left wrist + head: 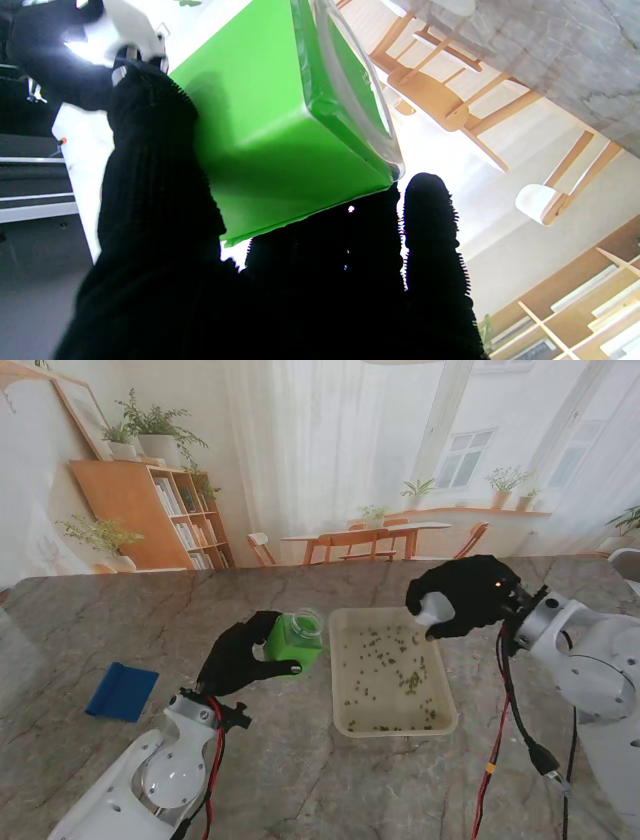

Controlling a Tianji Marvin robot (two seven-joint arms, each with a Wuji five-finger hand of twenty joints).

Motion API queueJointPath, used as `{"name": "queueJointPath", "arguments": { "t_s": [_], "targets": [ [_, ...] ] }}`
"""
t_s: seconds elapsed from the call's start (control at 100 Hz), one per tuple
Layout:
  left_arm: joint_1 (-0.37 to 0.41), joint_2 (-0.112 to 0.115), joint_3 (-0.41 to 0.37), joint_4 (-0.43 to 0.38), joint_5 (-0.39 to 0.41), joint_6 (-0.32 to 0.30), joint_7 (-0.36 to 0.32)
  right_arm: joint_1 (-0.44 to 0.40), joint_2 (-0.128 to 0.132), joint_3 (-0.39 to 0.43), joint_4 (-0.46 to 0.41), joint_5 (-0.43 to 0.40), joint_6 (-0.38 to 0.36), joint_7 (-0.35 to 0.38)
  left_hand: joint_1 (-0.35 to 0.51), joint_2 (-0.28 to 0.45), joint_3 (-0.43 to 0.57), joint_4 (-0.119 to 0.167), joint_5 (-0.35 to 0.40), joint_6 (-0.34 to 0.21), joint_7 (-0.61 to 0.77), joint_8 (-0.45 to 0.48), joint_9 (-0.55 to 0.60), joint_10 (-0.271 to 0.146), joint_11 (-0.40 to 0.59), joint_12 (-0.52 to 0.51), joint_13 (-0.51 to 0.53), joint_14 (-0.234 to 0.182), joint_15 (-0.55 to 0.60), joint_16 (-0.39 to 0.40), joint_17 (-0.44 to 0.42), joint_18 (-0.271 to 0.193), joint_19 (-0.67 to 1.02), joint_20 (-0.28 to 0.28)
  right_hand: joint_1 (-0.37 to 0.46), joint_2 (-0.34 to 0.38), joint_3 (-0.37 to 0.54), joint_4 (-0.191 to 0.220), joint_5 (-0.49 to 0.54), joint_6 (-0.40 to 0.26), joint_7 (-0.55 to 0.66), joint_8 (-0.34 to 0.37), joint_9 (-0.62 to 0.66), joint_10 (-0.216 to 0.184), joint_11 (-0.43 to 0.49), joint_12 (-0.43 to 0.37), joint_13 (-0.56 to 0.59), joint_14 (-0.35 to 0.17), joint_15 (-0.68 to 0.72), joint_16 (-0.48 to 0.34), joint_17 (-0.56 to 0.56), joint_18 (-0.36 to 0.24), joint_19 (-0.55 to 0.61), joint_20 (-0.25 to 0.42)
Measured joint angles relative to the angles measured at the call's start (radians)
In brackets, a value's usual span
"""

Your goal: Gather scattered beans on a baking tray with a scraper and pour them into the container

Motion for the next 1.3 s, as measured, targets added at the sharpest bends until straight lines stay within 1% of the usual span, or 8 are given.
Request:
{"name": "queueJointPath", "arguments": {
  "t_s": [0.1,0.22,0.51,0.67,0.87,0.91,0.98,1.3],
  "targets": [
    [0.009,0.000,-0.008,-0.008,0.006,0.005,0.007,-0.035,0.010,0.041,0.020,-0.021,0.017,0.029,0.000,0.000,0.000,0.000,0.000,0.000,0.000,0.000,0.000,0.000,0.000,0.000,0.000,0.000,0.000,0.000,0.000,0.000,0.000,0.000,0.000,0.000,0.000,0.000,0.007,0.000,0.000,-0.003,0.001,0.000,0.000,0.000,0.000,0.000,0.000,0.000,0.000,0.000,0.000,-0.001],
    [0.016,0.000,-0.013,-0.015,0.008,0.011,0.011,-0.071,0.019,0.075,0.056,-0.096,0.040,0.039,0.000,0.000,0.000,0.000,0.000,0.000,0.000,0.000,0.000,0.000,0.000,0.000,0.000,0.000,0.000,0.000,0.000,0.000,0.000,0.000,0.000,0.000,0.000,0.000,0.010,0.001,0.000,-0.006,0.001,0.000,0.005,0.000,0.000,0.000,0.000,0.000,0.000,0.000,0.000,-0.011],
    [0.019,0.000,-0.016,-0.020,0.008,0.027,0.011,-0.137,0.026,0.110,0.161,-0.176,0.160,0.019,0.000,0.000,0.000,0.000,0.000,0.000,0.000,0.000,0.000,0.000,0.000,0.000,0.000,0.000,0.000,0.000,0.000,0.000,0.000,0.000,0.000,0.000,0.000,0.000,0.012,0.008,0.000,-0.007,0.002,0.000,0.010,0.000,0.000,0.000,0.000,-0.004,0.000,0.000,0.001,-0.024],
    [0.019,0.000,-0.016,-0.021,0.008,0.031,0.010,-0.154,0.032,0.115,0.212,-0.221,0.182,0.021,0.000,0.000,0.000,0.000,0.000,0.000,0.000,0.000,0.000,0.000,0.000,0.000,0.000,0.000,0.000,0.000,0.000,0.000,-0.001,0.000,0.001,0.000,0.000,0.000,0.012,0.024,0.000,-0.012,0.002,0.000,0.012,0.000,0.000,0.001,0.000,-0.005,0.000,0.002,0.002,-0.036],
    [0.019,0.001,-0.016,-0.021,0.008,0.038,0.008,-0.157,0.041,0.087,0.287,-0.271,0.263,0.004,0.000,0.000,0.000,0.000,0.000,0.000,0.000,0.000,0.000,0.000,0.000,0.000,0.000,0.000,0.000,0.000,0.000,0.000,-0.001,0.000,0.010,0.002,0.000,0.000,0.011,0.066,0.012,-0.025,0.002,0.014,0.022,-0.001,0.000,0.015,0.000,-0.010,0.000,0.016,0.003,-0.037],
    [0.019,0.001,-0.016,-0.021,0.008,0.039,0.007,-0.157,0.042,0.080,0.300,-0.281,0.277,-0.001,0.000,0.000,0.000,0.000,0.000,0.000,0.000,0.000,0.000,0.000,0.000,0.000,0.000,0.000,0.000,0.000,0.000,0.000,-0.001,0.000,0.010,0.003,0.000,0.000,0.011,0.074,0.014,-0.027,0.002,0.016,0.025,-0.005,0.000,0.016,0.001,-0.018,0.001,0.017,-0.019,0.022],
    [0.019,0.001,-0.015,-0.021,0.007,0.040,0.005,-0.156,0.044,0.064,0.325,-0.288,0.304,-0.016,0.000,0.000,0.000,0.000,0.000,0.000,0.000,0.000,0.000,0.000,0.000,0.000,0.000,0.000,0.000,0.000,0.000,0.000,-0.002,0.000,0.010,0.003,0.000,0.000,0.011,0.086,0.017,-0.029,0.001,0.017,0.033,-0.013,0.000,0.017,0.003,-0.021,0.002,0.018,-0.039,0.073],
    [0.013,0.001,-0.011,-0.019,0.000,0.047,-0.005,-0.122,0.047,-0.029,0.445,-0.276,0.426,-0.059,0.000,0.000,0.000,0.000,0.000,0.000,0.000,0.000,0.000,0.000,0.000,0.000,0.000,0.000,0.000,0.000,0.000,0.000,-0.002,0.000,0.028,0.012,0.000,0.000,0.001,0.137,0.028,-0.035,-0.003,0.048,0.038,-0.013,-0.002,0.047,0.004,-0.030,0.003,0.043,-0.052,0.076]
  ]
}}
